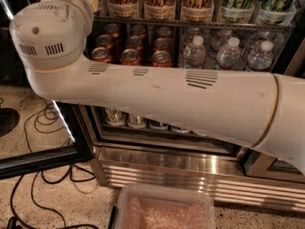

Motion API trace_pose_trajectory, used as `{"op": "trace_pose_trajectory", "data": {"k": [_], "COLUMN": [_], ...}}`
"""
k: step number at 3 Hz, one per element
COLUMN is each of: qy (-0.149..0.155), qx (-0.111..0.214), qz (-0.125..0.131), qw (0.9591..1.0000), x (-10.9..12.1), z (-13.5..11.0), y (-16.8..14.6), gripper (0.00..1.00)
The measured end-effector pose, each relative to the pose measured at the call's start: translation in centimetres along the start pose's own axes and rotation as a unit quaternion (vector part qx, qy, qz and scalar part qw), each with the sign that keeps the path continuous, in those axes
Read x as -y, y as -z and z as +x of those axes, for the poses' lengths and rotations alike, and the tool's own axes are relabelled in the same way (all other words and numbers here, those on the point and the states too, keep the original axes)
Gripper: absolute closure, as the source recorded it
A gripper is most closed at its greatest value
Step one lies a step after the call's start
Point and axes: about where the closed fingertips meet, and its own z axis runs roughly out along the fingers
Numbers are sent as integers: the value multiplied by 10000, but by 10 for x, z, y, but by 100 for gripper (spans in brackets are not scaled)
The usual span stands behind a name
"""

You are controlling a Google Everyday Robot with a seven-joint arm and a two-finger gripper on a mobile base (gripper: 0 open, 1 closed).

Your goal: Pick redbull can from top shelf of fridge

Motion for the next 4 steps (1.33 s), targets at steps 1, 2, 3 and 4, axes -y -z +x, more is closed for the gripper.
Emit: {"op": "trace_pose_trajectory", "data": {"k": [1, 2, 3, 4], "qy": [-20, -19, 110, 80], "qx": [-24, -24, -6, -30], "qz": [56, 57, 89, 125], "qw": [10000, 10000, 9999, 9999], "x": [6, 6, 7, 6], "z": [1, 1, 0, -1], "y": [4, 4, 1, -2], "gripper": [37, 27, 28, 36]}}
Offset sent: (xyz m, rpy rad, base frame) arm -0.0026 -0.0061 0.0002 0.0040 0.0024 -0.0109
